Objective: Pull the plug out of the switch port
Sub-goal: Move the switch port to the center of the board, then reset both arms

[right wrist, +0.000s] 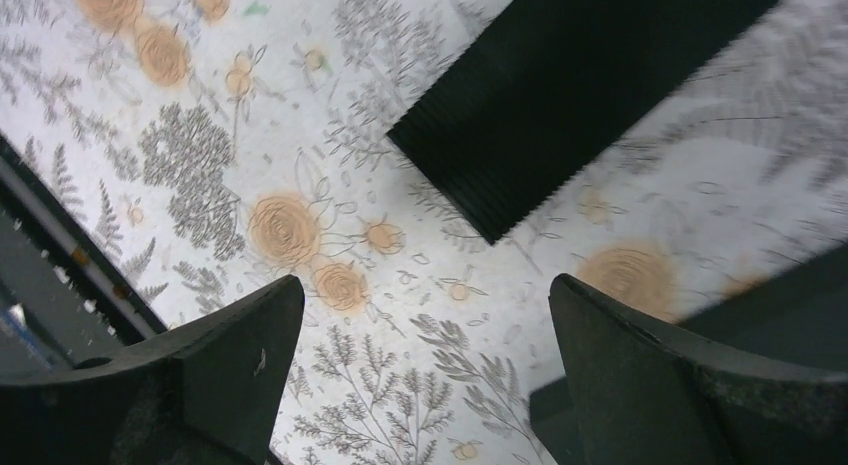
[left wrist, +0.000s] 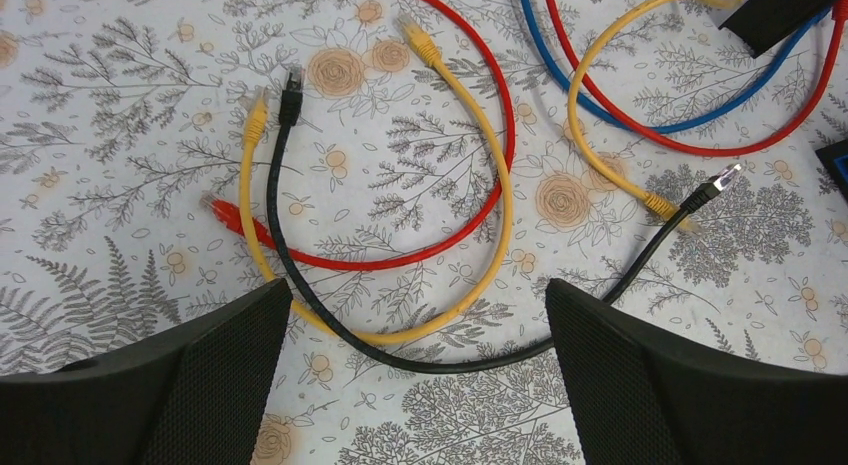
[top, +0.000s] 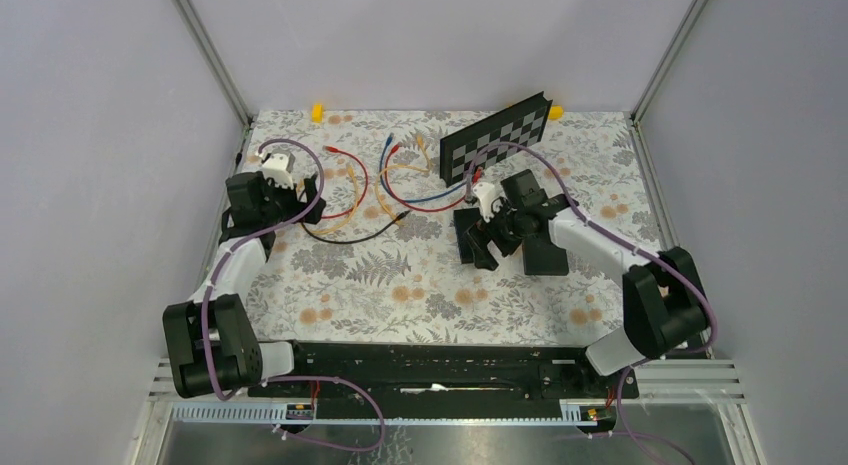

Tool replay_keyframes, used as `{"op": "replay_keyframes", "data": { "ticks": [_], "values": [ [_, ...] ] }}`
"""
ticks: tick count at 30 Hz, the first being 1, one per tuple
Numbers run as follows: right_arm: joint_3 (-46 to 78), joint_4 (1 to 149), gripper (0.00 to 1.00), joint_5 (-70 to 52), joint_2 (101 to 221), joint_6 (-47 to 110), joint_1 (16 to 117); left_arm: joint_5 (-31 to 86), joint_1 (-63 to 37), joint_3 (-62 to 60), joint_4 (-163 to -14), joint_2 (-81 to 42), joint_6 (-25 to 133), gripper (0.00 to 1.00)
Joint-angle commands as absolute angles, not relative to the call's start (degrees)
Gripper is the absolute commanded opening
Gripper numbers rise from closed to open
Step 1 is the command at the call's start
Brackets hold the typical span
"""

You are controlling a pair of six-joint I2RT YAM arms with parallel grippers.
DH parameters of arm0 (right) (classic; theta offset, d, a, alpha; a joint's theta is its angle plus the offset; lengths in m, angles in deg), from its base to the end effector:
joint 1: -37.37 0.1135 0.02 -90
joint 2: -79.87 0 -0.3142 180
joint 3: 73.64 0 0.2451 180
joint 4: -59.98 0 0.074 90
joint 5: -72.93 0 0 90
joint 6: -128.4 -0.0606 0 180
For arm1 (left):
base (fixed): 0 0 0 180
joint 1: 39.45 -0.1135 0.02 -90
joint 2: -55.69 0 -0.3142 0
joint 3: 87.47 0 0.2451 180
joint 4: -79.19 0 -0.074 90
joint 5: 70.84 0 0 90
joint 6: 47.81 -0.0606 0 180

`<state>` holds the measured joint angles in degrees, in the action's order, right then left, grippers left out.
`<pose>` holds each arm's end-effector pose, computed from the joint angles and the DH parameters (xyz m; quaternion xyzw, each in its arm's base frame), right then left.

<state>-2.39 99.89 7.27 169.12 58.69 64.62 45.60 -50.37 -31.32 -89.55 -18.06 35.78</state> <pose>0.2709 0.1676 0.2425 -0.4320 0.8363 0.2186 0.2574 0.2781 0.0262 0.2791 0.0832 0.8421 -0.1201 0.5191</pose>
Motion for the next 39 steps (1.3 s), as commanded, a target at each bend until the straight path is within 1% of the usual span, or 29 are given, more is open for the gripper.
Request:
{"op": "replay_keyframes", "data": {
  "ticks": [1,9,12,17,19,28,34,39],
  "values": [
    [-2.3,96.8,1.00,-4.8,161.1,55.5,64.9,44.4,-50.3,-31.5,-90.9,-14.2,33.0,0.99],
    [-6.0,92.0,1.00,-20.2,147.6,54.3,64.0,46.1,-50.3,-29.2,-86.6,-8.5,34.2,0.99],
    [-7.2,90.5,1.00,-22.0,143.1,53.6,63.3,46.2,-50.4,-27.0,-82.0,-6.9,35.0,0.99],
    [-9.3,88.2,1.00,-24.1,137.6,50.1,62.5,45.0,-50.9,-26.2,-79.1,-2.8,37.4,0.99],
    [-10.8,87.1,1.00,-20.9,135.4,49.0,61.1,45.2,-51.1,-26.6,-78.4,-1.1,36.9,0.99],
    [-13.9,86.3,1.00,-18.8,126.2,50.2,57.0,46.8,-51.1,-26.6,-70.5,8.1,30.8,0.99],
    [-15.6,85.6,1.00,-11.4,120.3,49.3,51.3,52.6,-51.1,-33.0,-74.5,14.8,33.1,0.99],
    [-16.2,85.4,1.00,-8.7,116.8,48.9,48.0,51.3,-51.1,-34.9,-76.2,15.7,33.2,0.99]
  ]
}}
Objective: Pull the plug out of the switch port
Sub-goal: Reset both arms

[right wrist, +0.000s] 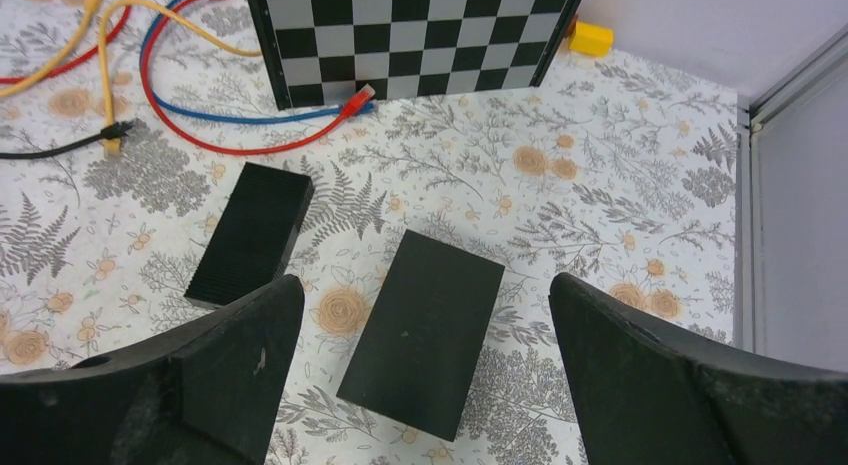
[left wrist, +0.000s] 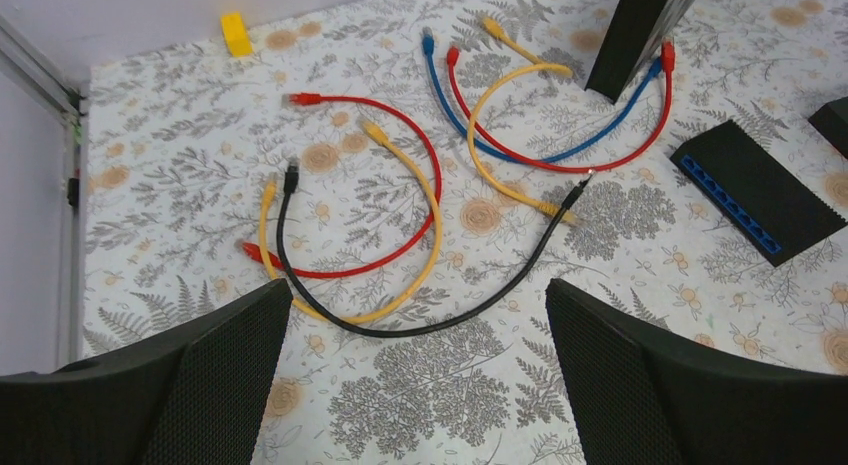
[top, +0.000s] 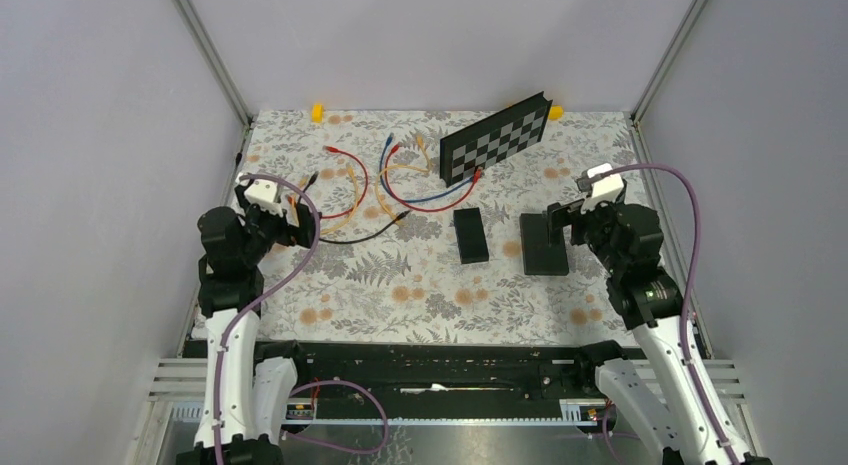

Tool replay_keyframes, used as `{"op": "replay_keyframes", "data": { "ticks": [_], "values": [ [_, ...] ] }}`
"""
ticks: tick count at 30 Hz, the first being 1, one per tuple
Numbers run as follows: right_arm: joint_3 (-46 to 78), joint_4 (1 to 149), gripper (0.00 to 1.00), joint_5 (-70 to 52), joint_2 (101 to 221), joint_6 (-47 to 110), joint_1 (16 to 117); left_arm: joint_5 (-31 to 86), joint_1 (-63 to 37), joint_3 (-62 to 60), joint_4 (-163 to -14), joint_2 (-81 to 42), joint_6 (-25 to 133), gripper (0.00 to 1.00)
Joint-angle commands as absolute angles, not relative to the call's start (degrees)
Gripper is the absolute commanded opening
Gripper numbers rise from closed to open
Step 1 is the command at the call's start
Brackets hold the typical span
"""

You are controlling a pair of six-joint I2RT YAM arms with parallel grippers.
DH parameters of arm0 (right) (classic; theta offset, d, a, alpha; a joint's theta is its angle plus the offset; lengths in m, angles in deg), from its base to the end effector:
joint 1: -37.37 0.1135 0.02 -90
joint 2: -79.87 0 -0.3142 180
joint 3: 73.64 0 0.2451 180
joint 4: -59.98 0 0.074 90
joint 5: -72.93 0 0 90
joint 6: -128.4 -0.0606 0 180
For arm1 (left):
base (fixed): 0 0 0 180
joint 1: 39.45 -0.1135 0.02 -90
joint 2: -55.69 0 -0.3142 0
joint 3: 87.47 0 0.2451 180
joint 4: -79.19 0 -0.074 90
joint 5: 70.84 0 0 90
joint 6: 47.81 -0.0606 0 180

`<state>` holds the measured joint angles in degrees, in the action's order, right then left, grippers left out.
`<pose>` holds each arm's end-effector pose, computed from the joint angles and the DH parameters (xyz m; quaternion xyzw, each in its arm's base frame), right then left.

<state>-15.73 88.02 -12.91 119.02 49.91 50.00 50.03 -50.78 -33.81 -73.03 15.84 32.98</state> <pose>0.1367 0.0351 0.3690 -0.1822 0.7397 0.0340 0.6469 0.1425 -0.0032 0.3429 0.1498 0.7623 -0.1005 0.6215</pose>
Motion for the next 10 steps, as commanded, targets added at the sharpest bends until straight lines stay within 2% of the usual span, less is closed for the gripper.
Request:
{"op": "replay_keyframes", "data": {
  "ticks": [1,10],
  "values": [
    [-16.3,85.2,1.00,-8.3,116.4,48.7,47.5,51.4,-51.1,-35.0,-76.0,15.8,33.2,0.99],
    [-16.3,85.3,1.00,-7.4,118.9,48.7,46.0,51.1,-51.1,-36.3,-76.6,16.8,33.2,0.99]
  ]
}}
